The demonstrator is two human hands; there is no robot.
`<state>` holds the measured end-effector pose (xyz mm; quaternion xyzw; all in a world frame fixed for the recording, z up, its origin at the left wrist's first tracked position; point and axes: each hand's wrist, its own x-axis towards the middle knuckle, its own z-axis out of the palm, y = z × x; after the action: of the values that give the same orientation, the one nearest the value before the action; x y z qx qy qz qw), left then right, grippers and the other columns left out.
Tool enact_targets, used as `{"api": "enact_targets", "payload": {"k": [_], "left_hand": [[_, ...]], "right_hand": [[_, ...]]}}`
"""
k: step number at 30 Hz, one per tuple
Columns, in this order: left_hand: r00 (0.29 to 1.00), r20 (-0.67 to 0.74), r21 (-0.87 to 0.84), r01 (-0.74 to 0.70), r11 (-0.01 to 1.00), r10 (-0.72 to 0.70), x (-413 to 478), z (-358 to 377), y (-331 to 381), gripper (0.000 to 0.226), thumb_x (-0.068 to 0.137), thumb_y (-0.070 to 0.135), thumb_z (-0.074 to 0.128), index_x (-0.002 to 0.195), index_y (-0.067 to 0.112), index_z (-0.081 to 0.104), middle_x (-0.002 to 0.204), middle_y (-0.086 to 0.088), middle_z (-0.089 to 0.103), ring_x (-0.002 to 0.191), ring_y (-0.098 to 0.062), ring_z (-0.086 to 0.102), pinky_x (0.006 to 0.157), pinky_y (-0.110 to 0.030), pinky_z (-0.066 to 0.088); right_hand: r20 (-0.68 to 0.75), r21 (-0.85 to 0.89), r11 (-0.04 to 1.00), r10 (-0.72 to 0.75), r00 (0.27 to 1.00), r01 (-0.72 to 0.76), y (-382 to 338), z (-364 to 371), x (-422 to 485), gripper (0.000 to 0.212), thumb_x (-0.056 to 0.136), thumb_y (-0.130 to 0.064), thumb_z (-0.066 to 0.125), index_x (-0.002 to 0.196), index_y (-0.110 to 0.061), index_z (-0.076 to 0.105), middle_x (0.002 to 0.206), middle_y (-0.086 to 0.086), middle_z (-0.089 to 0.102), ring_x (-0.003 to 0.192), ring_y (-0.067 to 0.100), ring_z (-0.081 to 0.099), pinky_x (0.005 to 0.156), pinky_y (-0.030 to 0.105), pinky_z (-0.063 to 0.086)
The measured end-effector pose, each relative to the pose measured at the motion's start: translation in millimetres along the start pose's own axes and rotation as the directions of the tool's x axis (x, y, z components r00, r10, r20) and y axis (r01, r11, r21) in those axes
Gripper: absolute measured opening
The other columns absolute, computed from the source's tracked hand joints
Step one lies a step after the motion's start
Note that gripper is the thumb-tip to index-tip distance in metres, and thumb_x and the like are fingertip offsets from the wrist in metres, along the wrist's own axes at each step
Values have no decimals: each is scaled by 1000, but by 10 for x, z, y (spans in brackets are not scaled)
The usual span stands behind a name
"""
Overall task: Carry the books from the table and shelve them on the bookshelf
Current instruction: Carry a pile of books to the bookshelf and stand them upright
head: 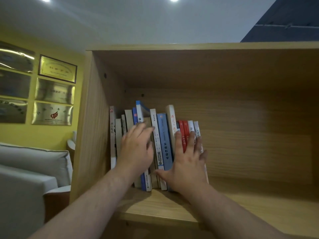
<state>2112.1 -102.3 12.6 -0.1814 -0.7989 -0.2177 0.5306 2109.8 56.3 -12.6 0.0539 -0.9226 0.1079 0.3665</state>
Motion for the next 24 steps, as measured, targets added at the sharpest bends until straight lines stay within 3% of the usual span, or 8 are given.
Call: {"api": "enact_targets", "payload": {"k": [4, 8, 11, 15, 20, 24], "left_hand": [[998, 53, 258, 8, 966, -23, 359, -110, 9, 56, 95, 29, 51, 150, 25, 38, 156, 6, 38, 130, -21, 38, 110, -38, 36], [986, 132, 542, 12, 840, -99, 461, -79, 131, 61, 97, 44, 40, 151, 16, 32, 153, -5, 37, 125, -29, 46, 96, -40, 46], [974, 164, 559, 40, 828, -158, 522, -40, 241, 61, 98, 37, 41, 151, 9, 31, 154, -12, 34, 120, -31, 53, 84, -38, 52], [965, 170, 574, 69, 816, -201, 639, 62, 307, 59, 96, 30, 48, 148, 5, 35, 143, -15, 44, 104, -26, 63, 63, -32, 42], [933, 218, 537, 131, 833, -287, 646, 98, 432, 56, 94, 23, 53, 144, 2, 37, 136, -19, 45, 103, -30, 64, 64, -35, 45], [934, 178, 543, 170, 822, -310, 734, 24, 497, 46, 92, 14, 58, 134, -1, 46, 125, -20, 51, 93, -28, 67, 65, -33, 52]], "right_hand": [[0, 42, 999, 24, 1000, -24, -40, 5, 6, 135, 78, -78, 59, 120, -36, -63, 159, 11, -42, 147, 40, -37, 121, 66, -8], [24, 50, 998, 38, 999, -39, 1, -36, 3, 133, 81, -72, 59, 117, -37, -64, 159, 11, -42, 147, 39, -38, 122, 63, -11], [21, 50, 998, 33, 999, -34, 36, -60, -5, 130, 82, -74, 58, 123, -36, -60, 160, 11, -42, 148, 38, -37, 121, 61, -9], [0, 64, 997, 36, 999, -36, 91, -71, -17, 130, 80, -73, 60, 130, -37, -54, 161, 9, -41, 149, 36, -35, 122, 59, -6], [-24, 85, 994, 64, 998, -61, 136, -90, -17, 132, 77, -73, 62, 132, -37, -52, 162, 7, -37, 151, 35, -31, 124, 60, -1], [-44, 91, 994, 66, 997, -62, 147, -92, -28, 132, 77, -73, 62, 136, -35, -49, 163, 7, -36, 152, 35, -30, 124, 58, -3]]}}
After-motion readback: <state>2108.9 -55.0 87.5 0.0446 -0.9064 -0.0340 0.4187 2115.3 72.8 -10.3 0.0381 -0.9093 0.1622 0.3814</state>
